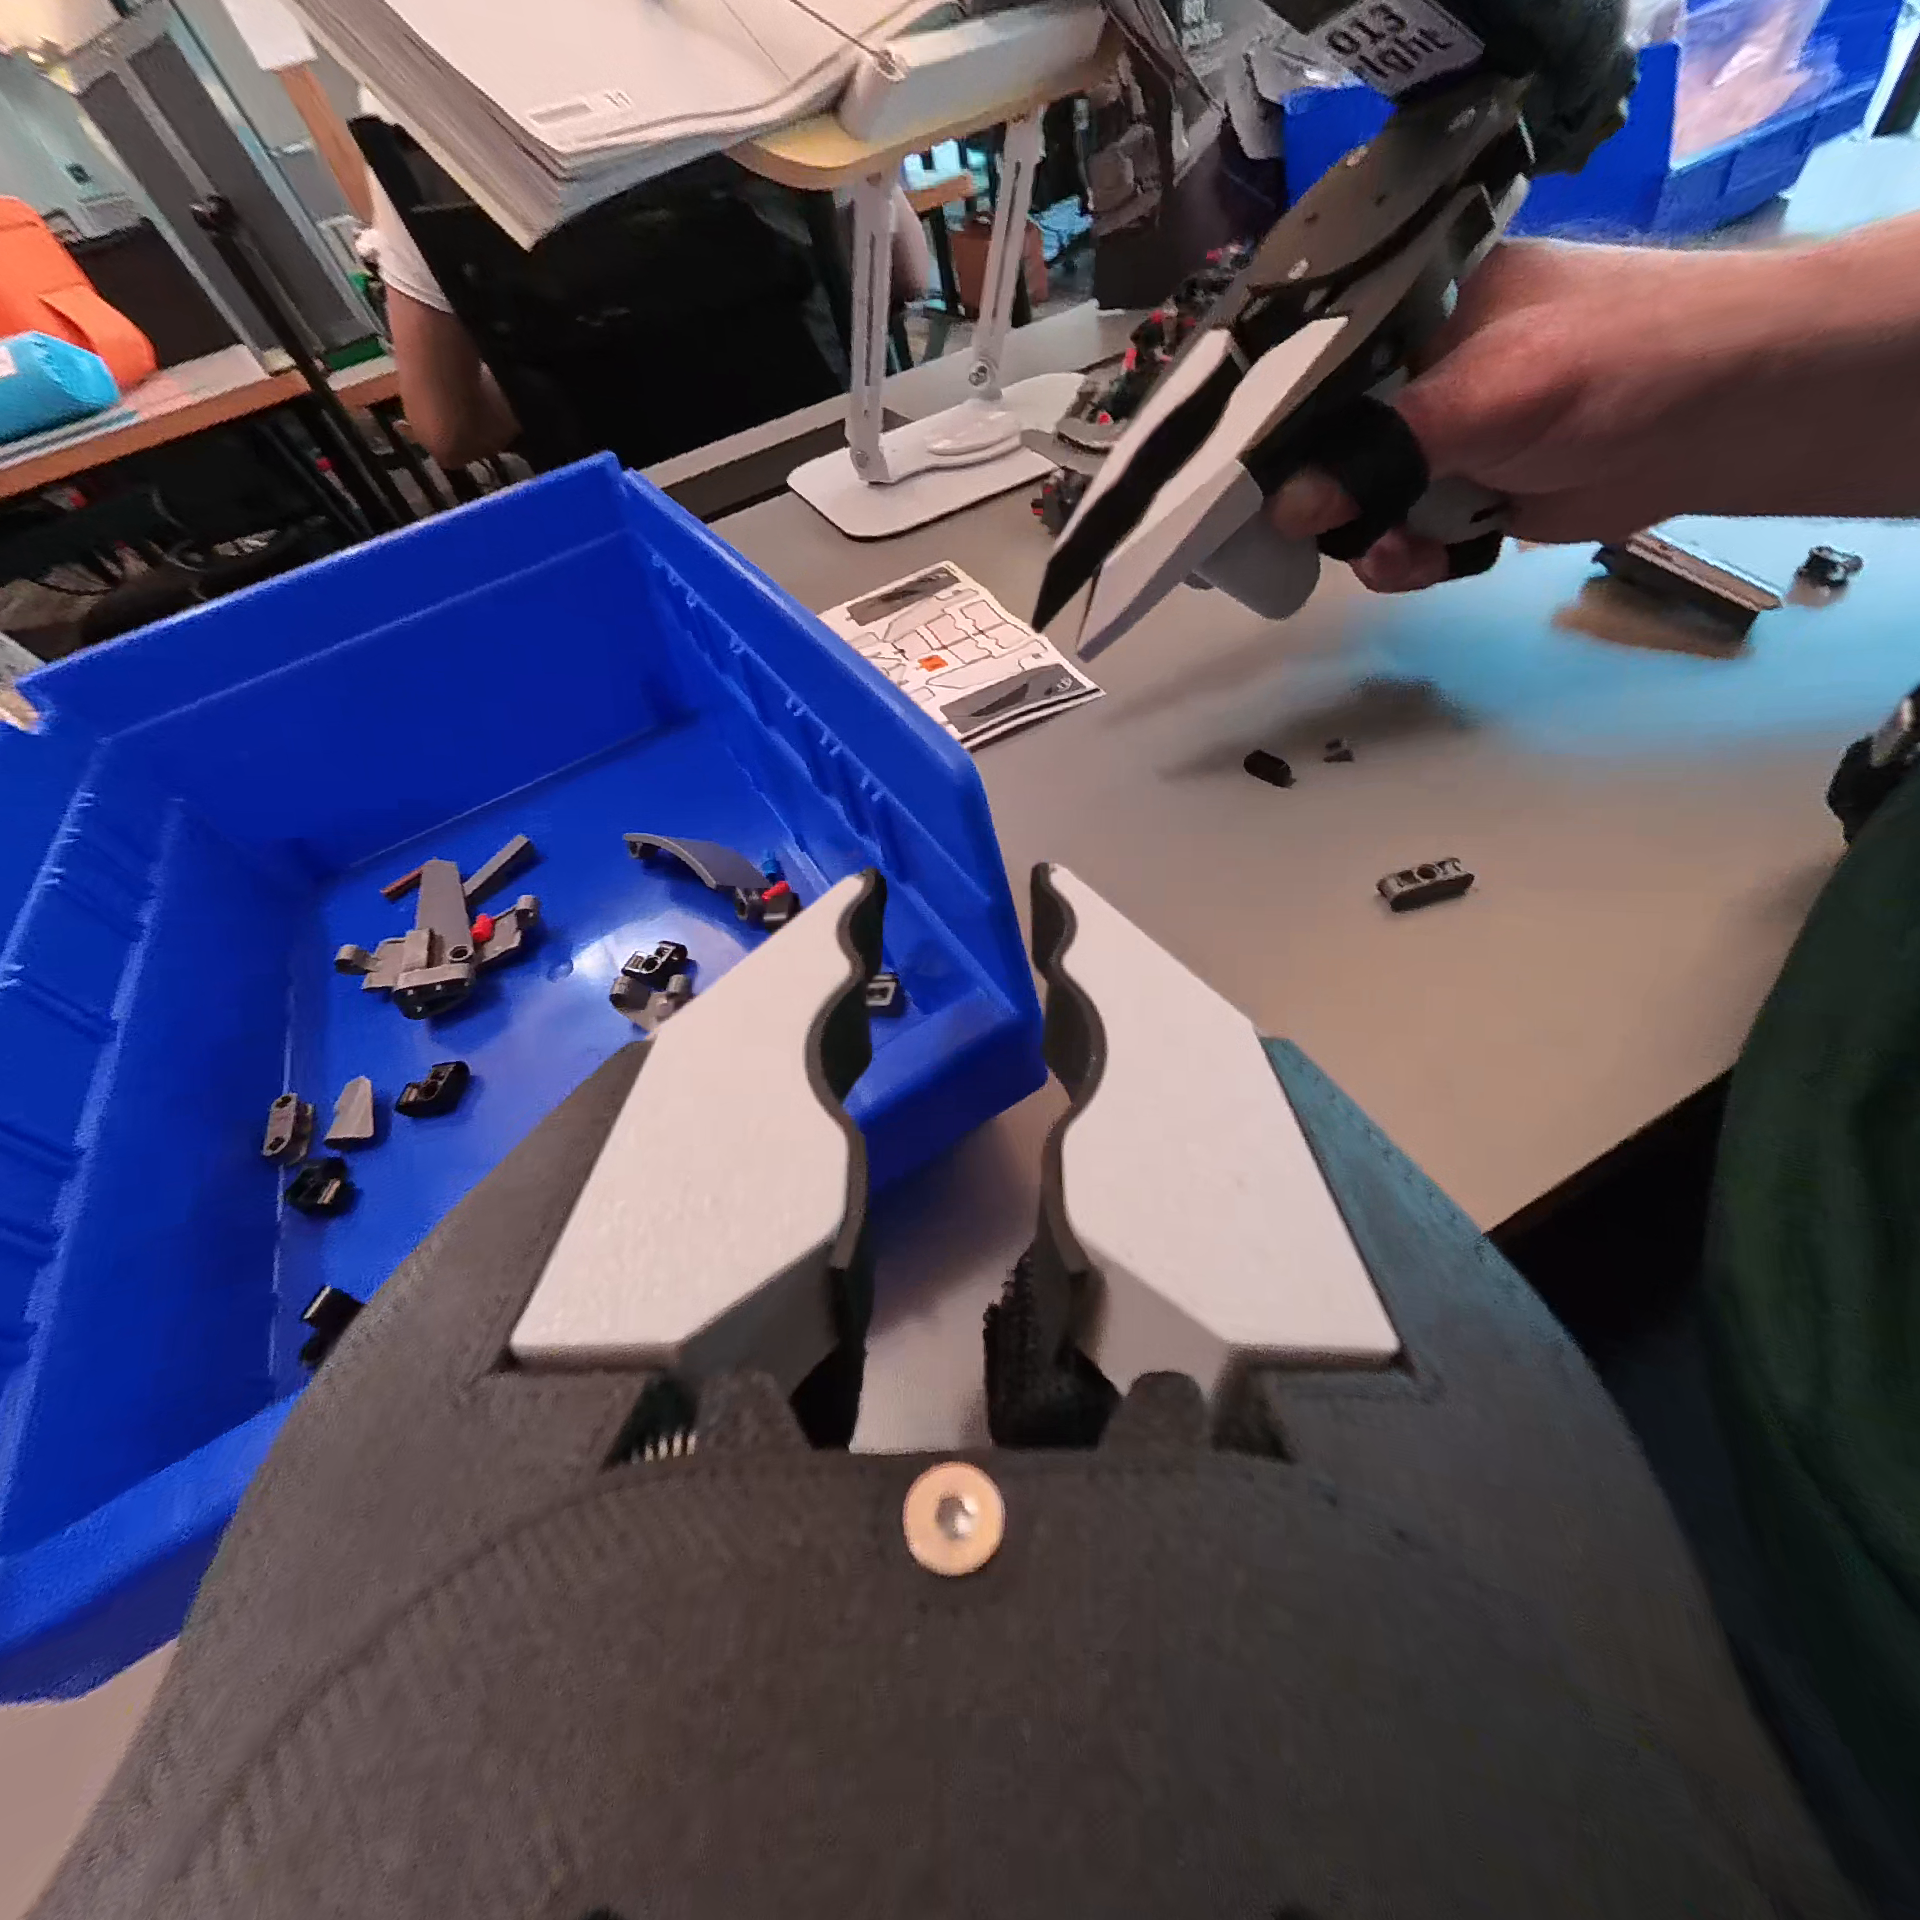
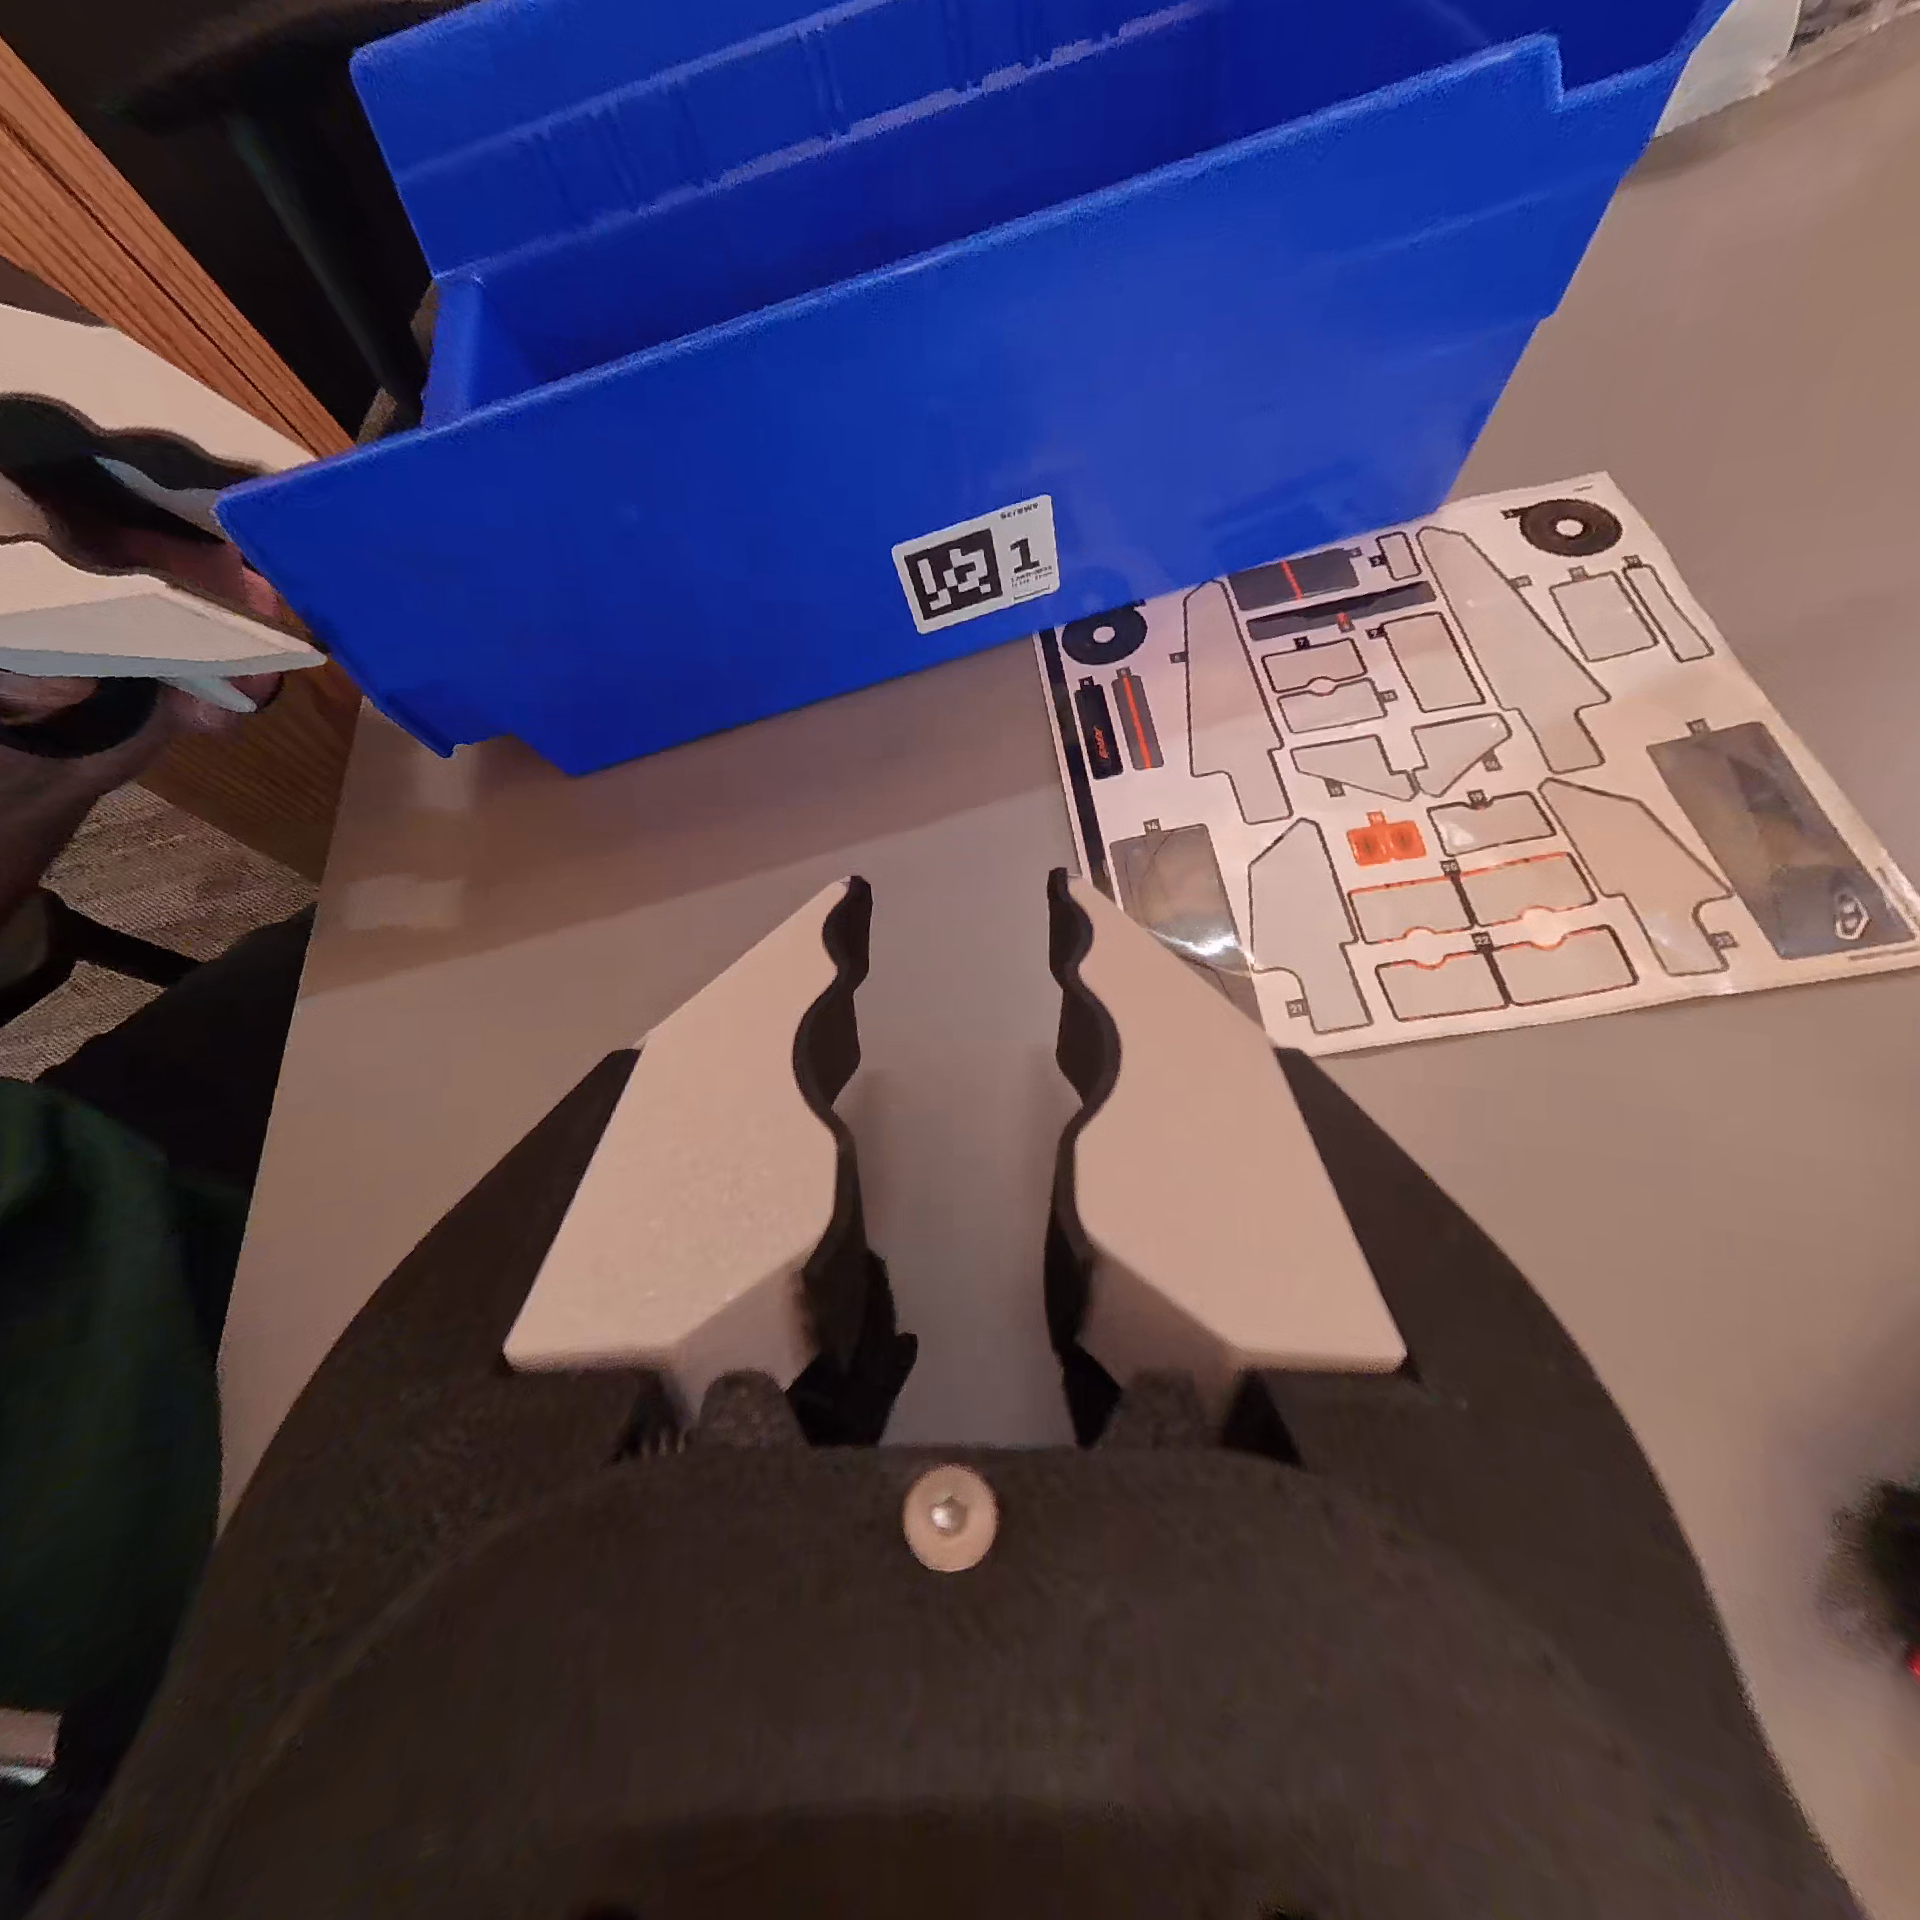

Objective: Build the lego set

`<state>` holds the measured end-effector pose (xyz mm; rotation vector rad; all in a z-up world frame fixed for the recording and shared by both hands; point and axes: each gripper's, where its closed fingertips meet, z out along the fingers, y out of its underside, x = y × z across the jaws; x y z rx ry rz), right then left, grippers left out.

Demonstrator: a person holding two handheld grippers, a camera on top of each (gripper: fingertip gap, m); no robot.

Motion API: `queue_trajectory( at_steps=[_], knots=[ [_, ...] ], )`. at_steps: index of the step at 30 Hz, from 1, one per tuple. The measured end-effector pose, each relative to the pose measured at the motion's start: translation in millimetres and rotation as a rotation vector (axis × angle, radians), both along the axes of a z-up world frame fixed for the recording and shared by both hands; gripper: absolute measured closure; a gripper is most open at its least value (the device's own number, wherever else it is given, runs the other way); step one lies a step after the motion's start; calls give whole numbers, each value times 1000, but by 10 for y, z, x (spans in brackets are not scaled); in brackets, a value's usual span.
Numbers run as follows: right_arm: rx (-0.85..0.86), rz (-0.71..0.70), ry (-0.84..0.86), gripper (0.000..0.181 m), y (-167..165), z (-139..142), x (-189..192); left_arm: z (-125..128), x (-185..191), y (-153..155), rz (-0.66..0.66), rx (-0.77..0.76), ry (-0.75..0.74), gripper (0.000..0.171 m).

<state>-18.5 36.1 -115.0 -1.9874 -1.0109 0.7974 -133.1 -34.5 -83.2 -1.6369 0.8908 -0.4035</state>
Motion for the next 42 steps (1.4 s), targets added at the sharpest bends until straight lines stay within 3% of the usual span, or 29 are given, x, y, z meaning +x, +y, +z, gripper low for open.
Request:
queue_trajectory(
  at_steps=[17, 37, 42],
  knots=[
    [-36, 9, -13, 149, 24, -145, -32, 39, -104, -81, -142, -37, -4, 162],
    [-86, 36, -9, 150, -11, -229, -43, 86, -655, 147, 30, -22, 108, 163],
    [-78, 45, -33, 151, -26, -258, -56, 19, -787, 274, 98, -111, 133, 161]
  ],
)
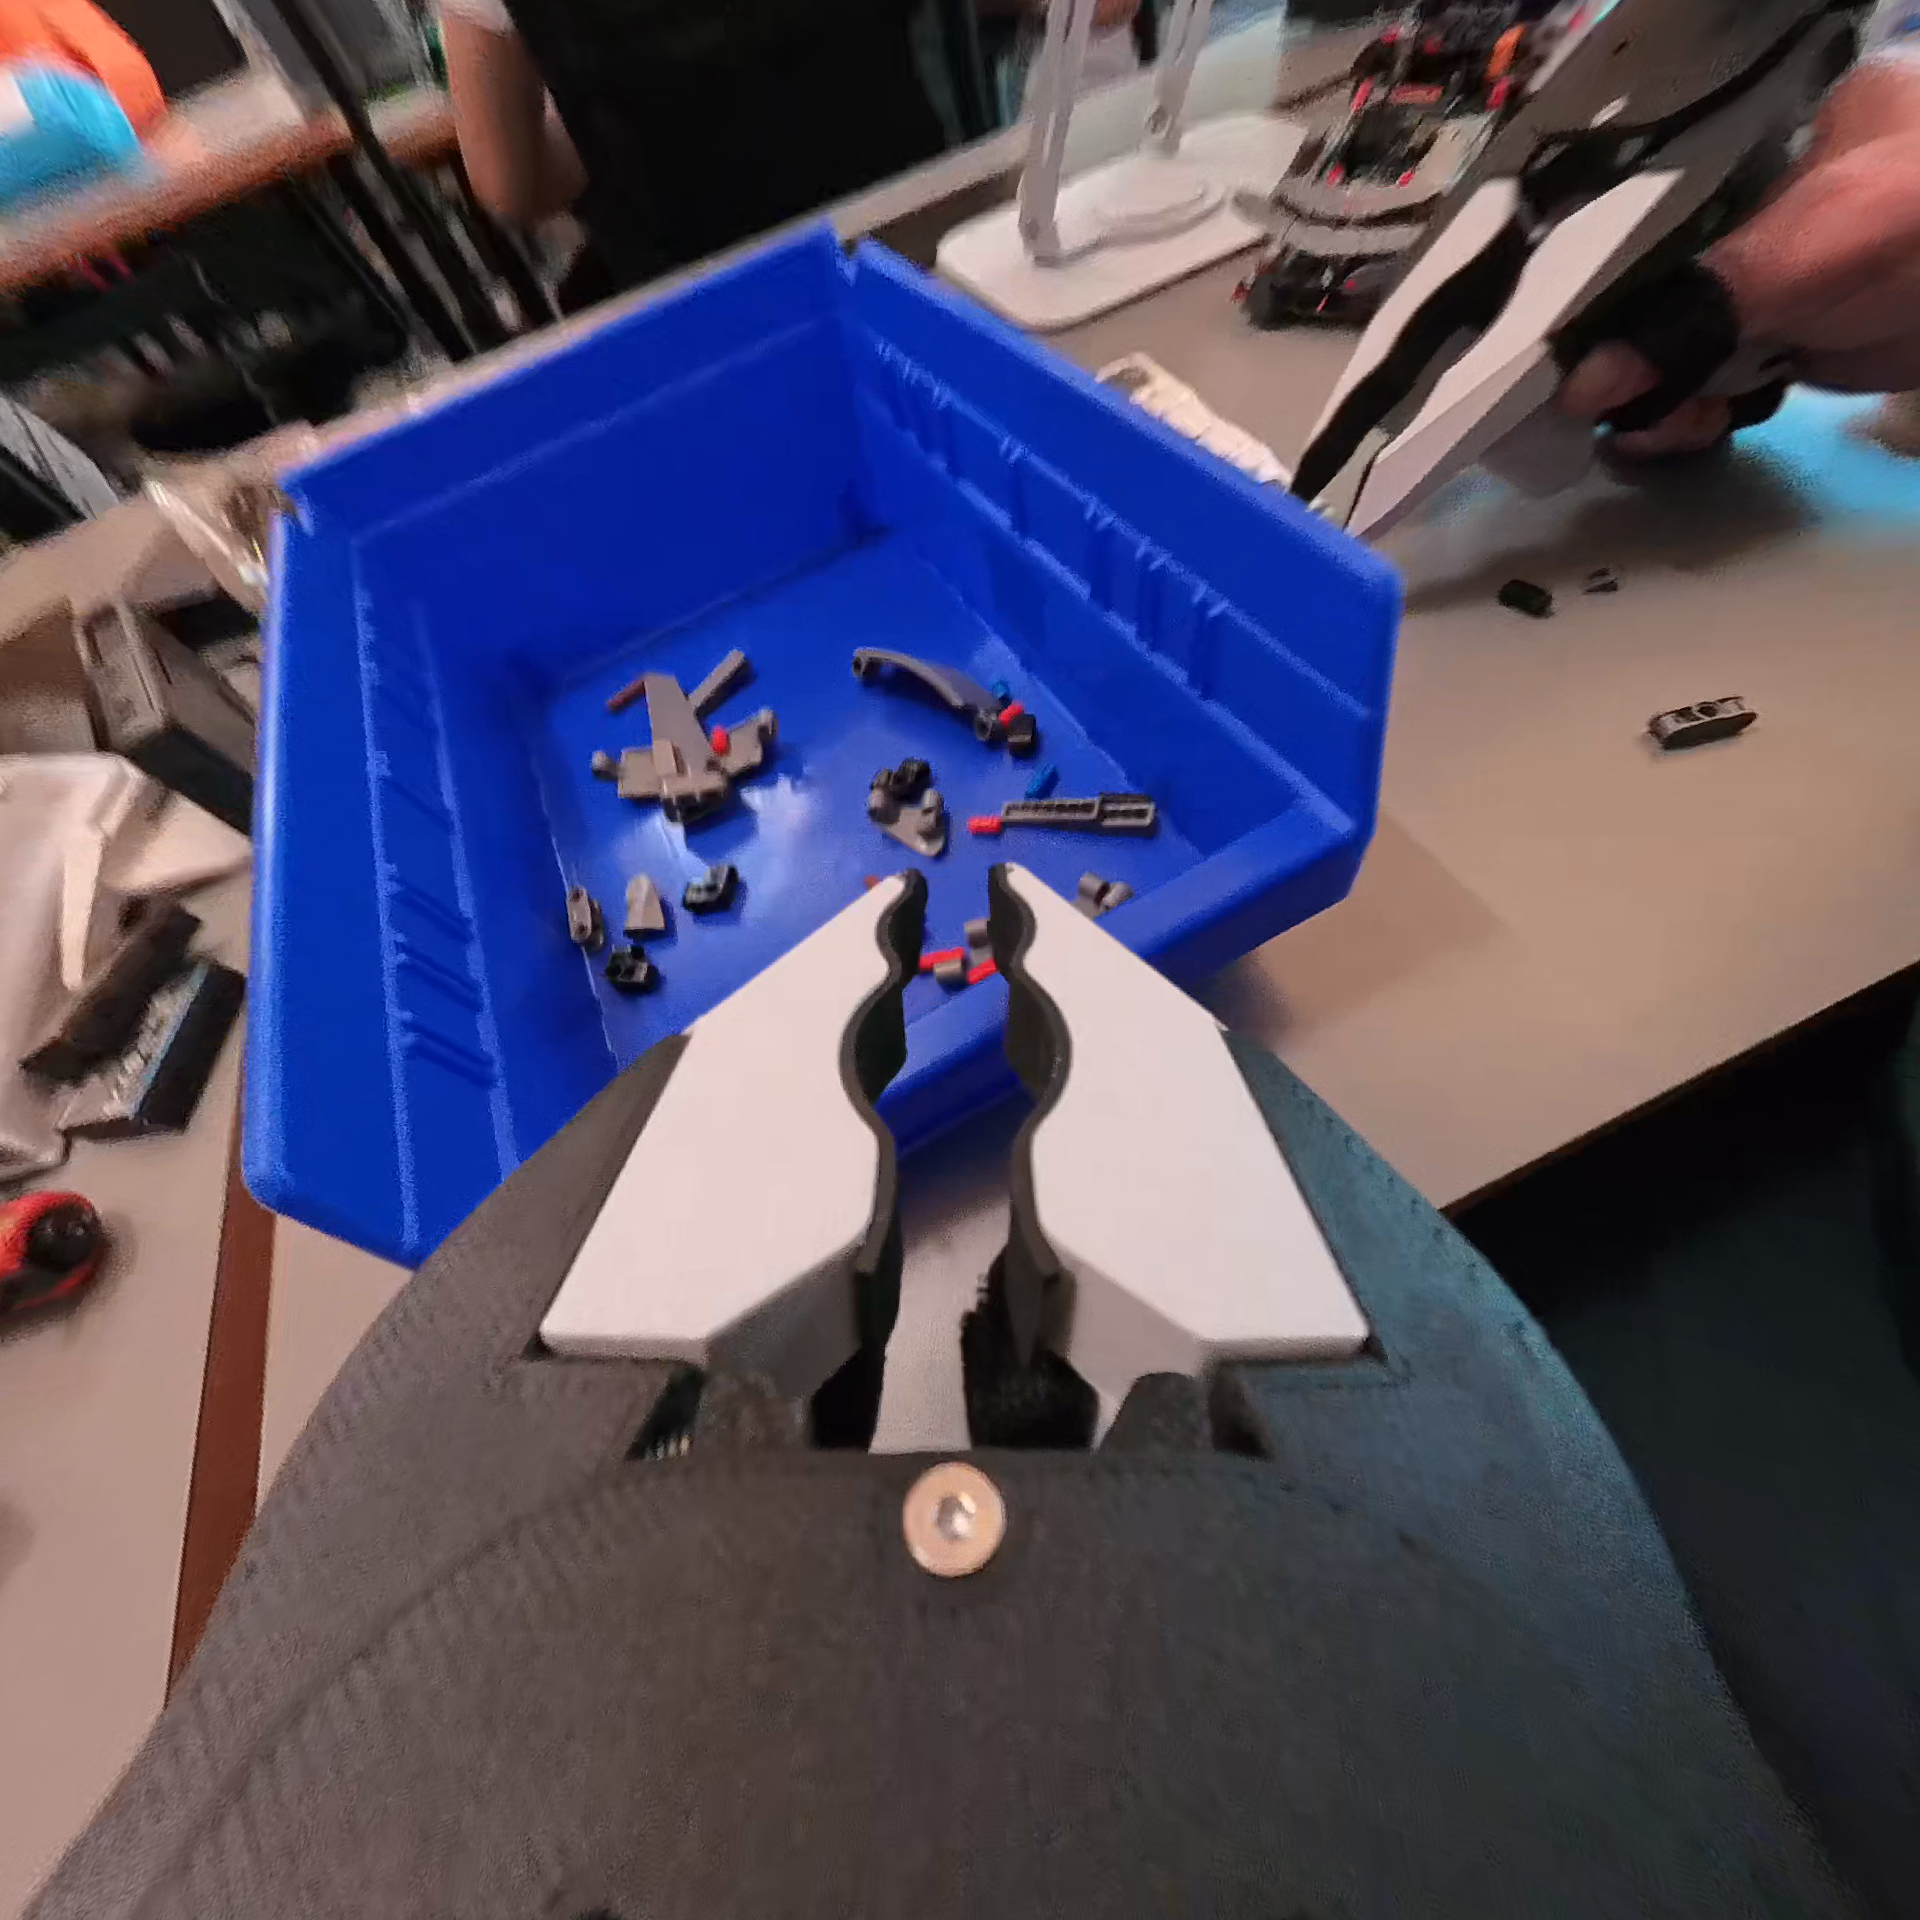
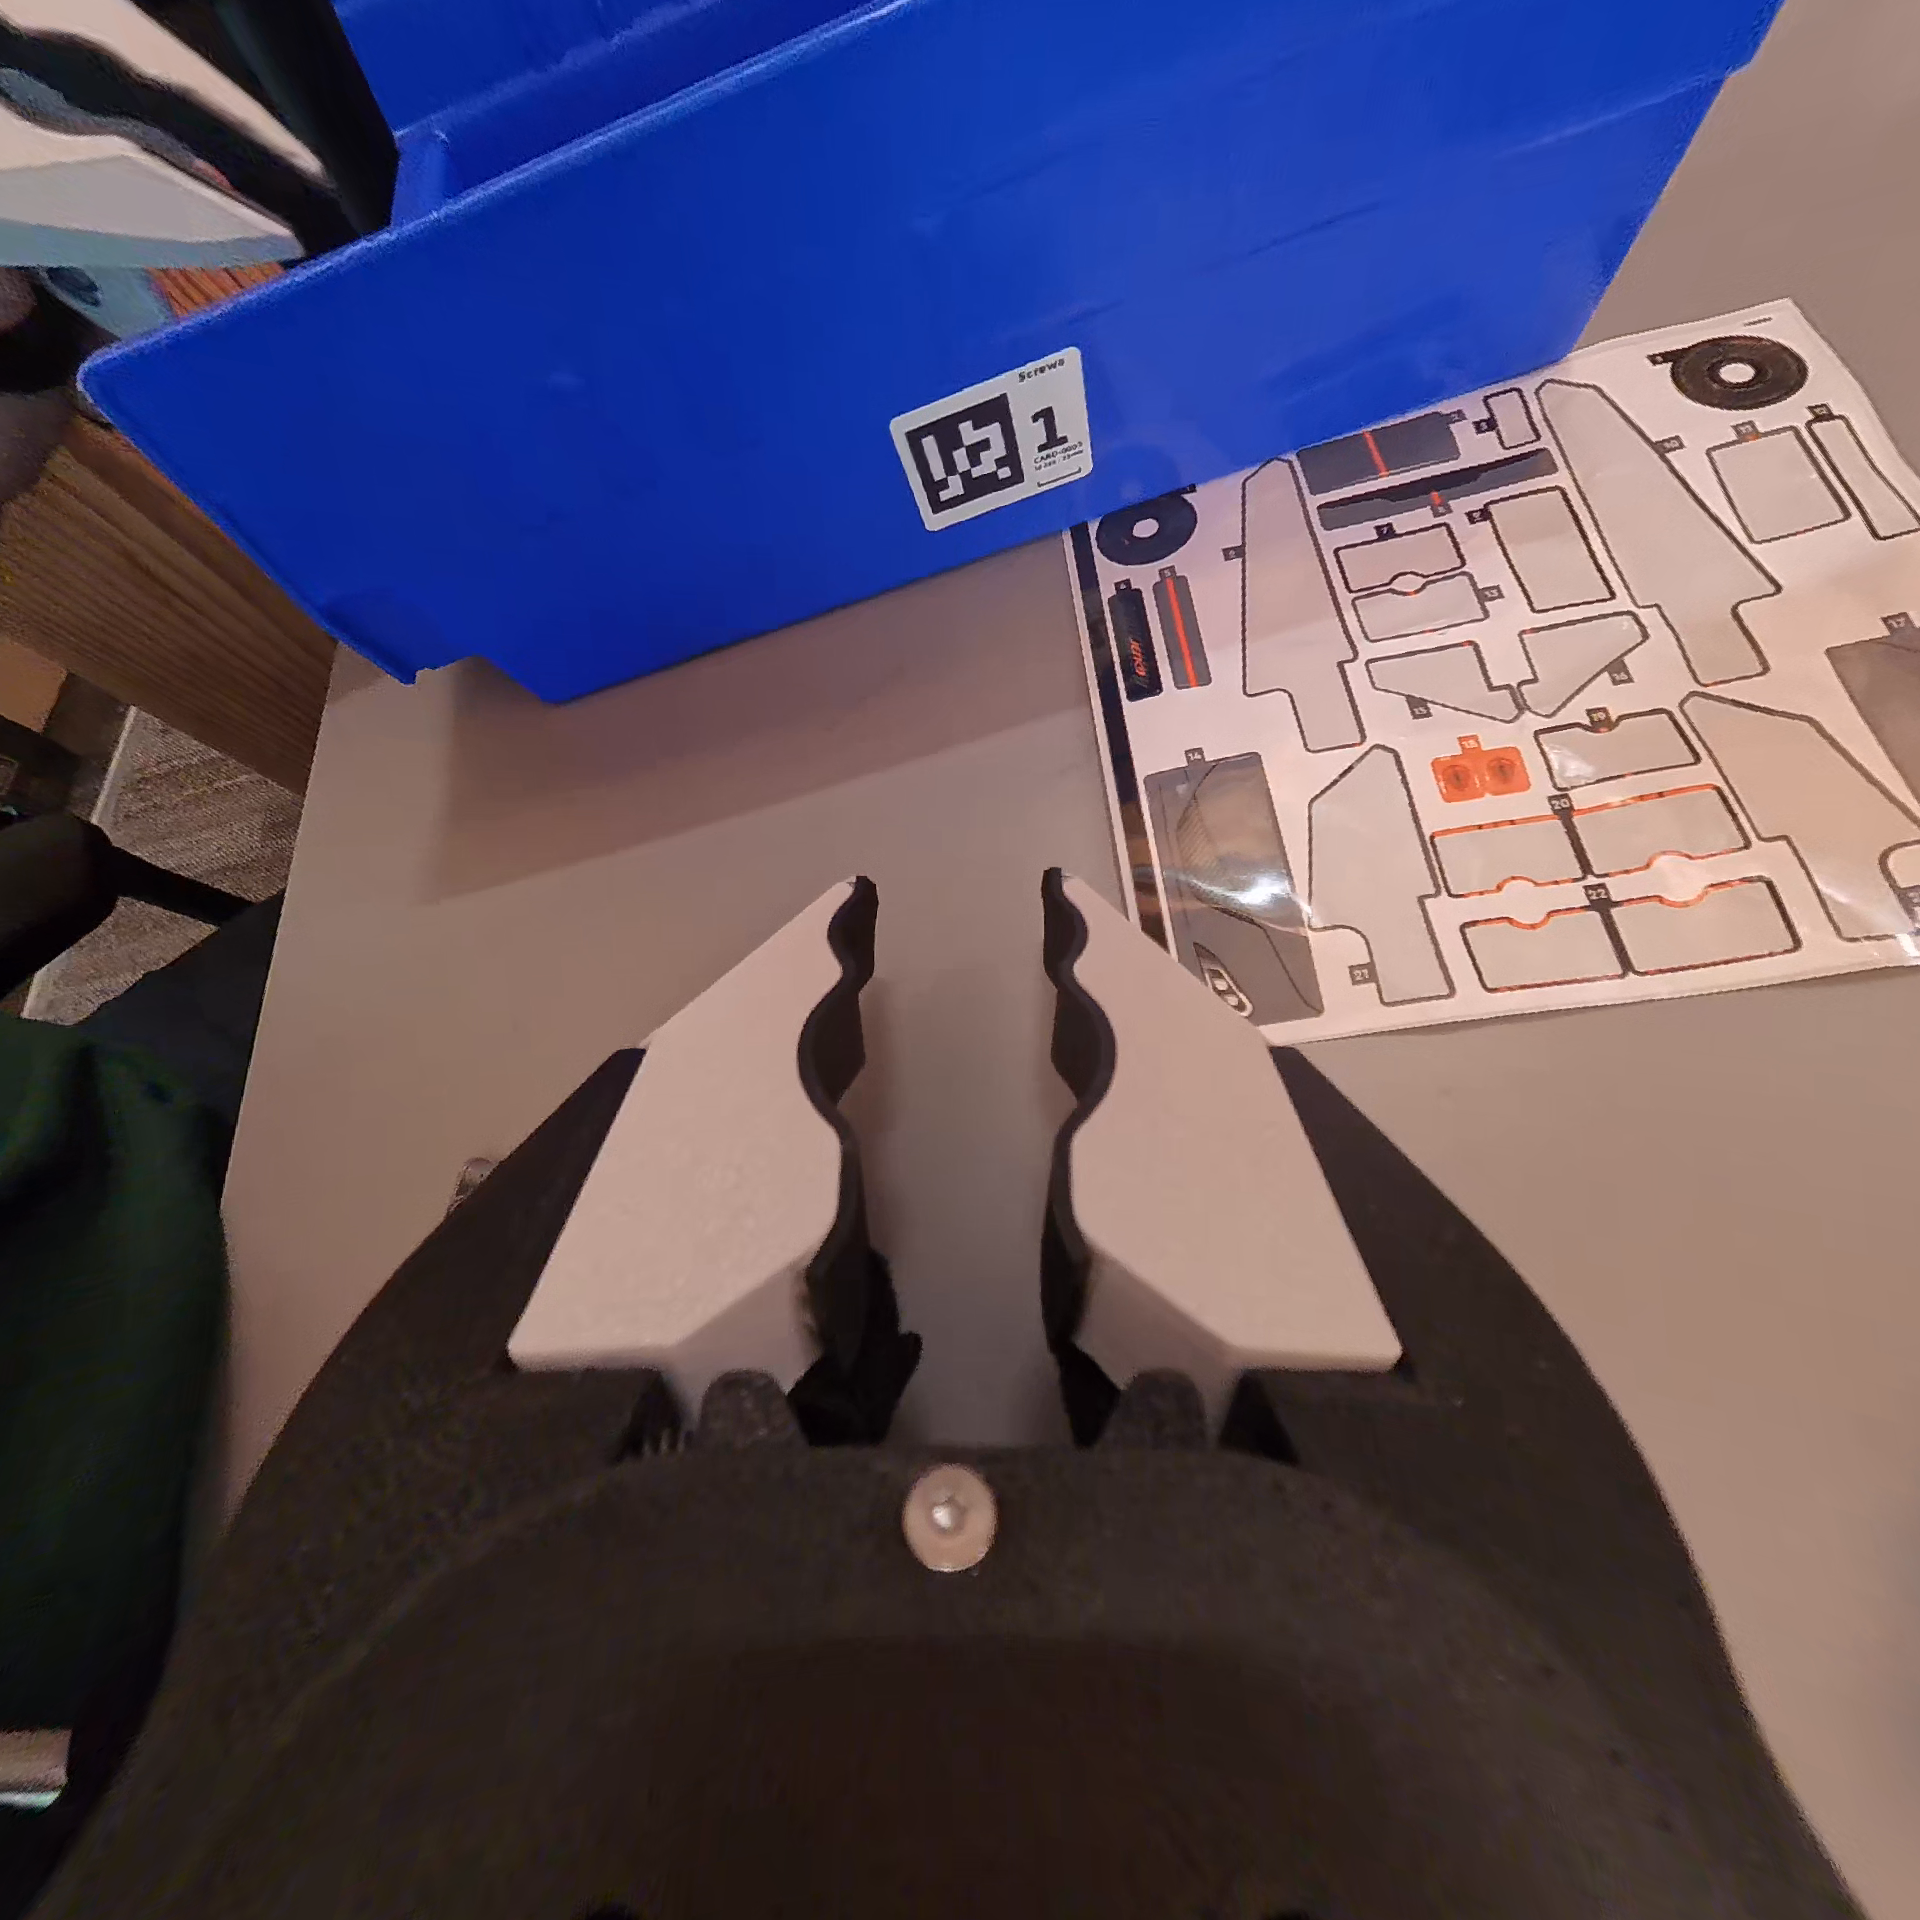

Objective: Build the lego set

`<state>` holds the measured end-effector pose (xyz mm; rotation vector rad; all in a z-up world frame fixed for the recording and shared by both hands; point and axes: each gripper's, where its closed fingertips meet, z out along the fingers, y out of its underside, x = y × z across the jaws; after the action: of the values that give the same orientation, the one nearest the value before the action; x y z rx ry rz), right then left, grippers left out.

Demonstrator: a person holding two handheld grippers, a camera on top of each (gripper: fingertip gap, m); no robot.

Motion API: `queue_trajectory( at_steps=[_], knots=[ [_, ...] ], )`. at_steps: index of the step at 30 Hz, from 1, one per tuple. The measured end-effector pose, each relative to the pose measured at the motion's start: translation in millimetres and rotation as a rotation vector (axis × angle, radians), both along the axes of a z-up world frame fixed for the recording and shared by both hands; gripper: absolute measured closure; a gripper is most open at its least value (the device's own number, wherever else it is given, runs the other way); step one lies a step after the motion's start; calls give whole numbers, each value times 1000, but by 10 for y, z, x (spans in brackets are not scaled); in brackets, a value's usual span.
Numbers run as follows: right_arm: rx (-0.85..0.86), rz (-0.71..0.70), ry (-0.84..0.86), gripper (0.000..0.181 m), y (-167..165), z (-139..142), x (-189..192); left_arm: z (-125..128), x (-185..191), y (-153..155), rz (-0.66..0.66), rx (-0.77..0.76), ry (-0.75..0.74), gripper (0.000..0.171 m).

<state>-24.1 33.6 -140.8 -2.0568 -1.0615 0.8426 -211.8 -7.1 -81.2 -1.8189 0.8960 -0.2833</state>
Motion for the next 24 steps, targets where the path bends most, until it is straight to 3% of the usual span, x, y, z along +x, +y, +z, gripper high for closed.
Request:
queue_trajectory(
  at_steps=[5, 8, 12, 19, 22, 24],
  knots=[
    [9, 0, 4, 151, -2, 13, 1, -375, -34, 131, 36, -363, 108, 151],
    [16, -7, 34, 152, 0, 59, 10, -444, 21, 150, 14, -531, 162, 151],
    [22, -11, 70, 152, -9, 115, 22, -569, 52, 131, 2, -739, 341, 152],
    [13, -1, 132, 152, -47, 193, 34, -736, -78, 111, 63, -961, 634, 149],
    [-10, -3, 165, 152, -59, 221, 47, -747, -41, 66, 33, -1010, 664, 168],
    [-15, -3, 196, 154, -71, 262, 56, -749, -41, 63, 16, -1012, 685, 168]
  ],
)
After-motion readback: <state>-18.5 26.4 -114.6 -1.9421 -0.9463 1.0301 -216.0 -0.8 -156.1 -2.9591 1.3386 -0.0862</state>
